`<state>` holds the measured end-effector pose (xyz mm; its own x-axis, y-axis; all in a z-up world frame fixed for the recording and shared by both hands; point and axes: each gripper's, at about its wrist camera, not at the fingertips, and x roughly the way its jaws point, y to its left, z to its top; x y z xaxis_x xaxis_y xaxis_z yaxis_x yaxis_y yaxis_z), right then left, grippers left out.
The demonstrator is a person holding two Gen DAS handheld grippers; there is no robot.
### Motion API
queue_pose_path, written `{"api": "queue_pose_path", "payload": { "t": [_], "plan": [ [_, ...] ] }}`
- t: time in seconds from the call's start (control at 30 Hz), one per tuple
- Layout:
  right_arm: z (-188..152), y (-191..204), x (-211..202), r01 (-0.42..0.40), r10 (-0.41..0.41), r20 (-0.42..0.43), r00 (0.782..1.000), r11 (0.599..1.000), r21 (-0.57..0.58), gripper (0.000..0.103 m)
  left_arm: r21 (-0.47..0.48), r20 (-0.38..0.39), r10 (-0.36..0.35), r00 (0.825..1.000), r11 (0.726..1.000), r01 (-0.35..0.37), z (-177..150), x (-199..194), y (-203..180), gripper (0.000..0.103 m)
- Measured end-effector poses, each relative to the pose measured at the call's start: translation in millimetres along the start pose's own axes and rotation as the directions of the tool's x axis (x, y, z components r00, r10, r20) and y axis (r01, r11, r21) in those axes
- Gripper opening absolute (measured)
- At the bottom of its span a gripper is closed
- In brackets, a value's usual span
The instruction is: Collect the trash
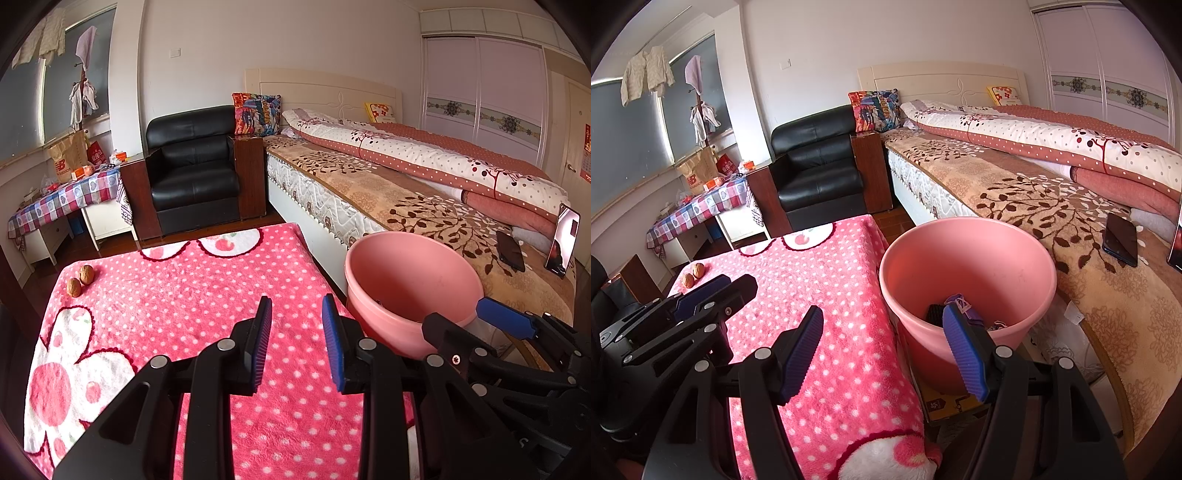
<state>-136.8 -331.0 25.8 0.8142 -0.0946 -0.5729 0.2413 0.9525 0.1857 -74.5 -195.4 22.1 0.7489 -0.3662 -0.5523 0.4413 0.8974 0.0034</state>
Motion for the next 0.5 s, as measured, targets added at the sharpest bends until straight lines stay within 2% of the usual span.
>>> {"api": "queue_pose_path", "payload": {
  "t": [0.5],
  "plan": [
    [0.2, 0.7, 0.2, -0.002, 0.002, 0.000, 1.000, 1.000, -0.001, 0.067, -0.009, -0.002, 0.006, 1.000, 1.000, -0.006, 3.8, -0.7, -1.1, 0.028]
  ]
}}
